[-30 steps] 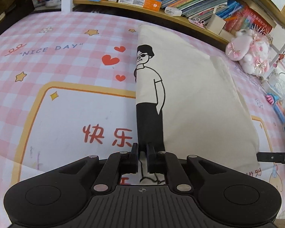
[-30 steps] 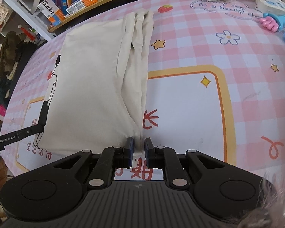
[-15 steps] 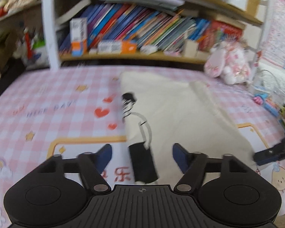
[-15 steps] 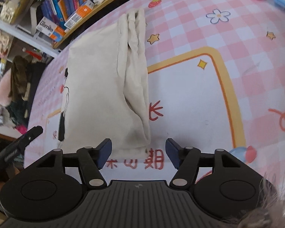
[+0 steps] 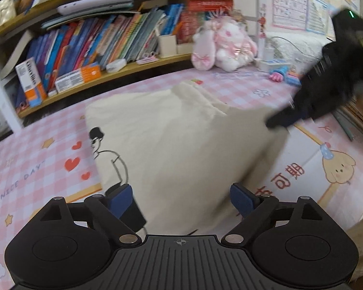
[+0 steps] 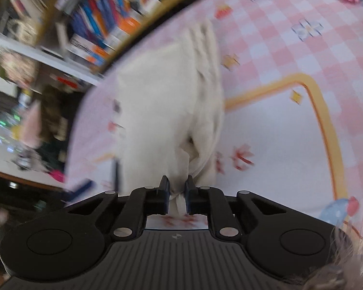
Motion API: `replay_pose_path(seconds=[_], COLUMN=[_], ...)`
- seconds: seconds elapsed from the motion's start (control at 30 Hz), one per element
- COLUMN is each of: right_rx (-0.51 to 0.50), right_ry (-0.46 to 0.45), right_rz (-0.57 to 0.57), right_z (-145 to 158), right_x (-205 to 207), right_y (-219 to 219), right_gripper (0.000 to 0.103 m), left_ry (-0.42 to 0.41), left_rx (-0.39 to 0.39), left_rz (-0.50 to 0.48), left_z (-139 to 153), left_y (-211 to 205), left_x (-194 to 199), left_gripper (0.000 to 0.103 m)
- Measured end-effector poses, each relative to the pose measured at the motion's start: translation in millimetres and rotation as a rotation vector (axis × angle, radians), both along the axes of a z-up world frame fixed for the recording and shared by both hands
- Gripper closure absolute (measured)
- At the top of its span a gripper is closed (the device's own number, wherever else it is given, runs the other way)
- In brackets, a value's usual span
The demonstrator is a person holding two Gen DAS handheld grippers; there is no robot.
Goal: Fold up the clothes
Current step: 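Open both grippers and lift them off the shirt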
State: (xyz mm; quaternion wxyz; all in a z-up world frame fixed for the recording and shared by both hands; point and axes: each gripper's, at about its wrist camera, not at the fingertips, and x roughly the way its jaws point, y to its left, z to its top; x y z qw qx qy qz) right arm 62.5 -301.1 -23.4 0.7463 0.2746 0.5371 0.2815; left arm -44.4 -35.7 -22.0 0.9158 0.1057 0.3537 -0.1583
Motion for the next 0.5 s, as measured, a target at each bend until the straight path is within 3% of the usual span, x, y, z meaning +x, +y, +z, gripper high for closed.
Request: replay_pose_path(seconds=[0.3,0.5], right_rx=[0.037,0.024], right_ry=[-0.067,-0.077], right_rz=[0.019,0.028], right_z=[30,35], right_x=[12,11], right_y=[20,23], right_gripper=[0.092,0.092], left_ry=[-0.030,-0.071], left_rx=[0.054,0.218], left_rz=[-0.073,-0.088], left_z=[-10,-28], left_y=[-34,-58], left_x=[0,3], left_gripper=[0.009,0.009])
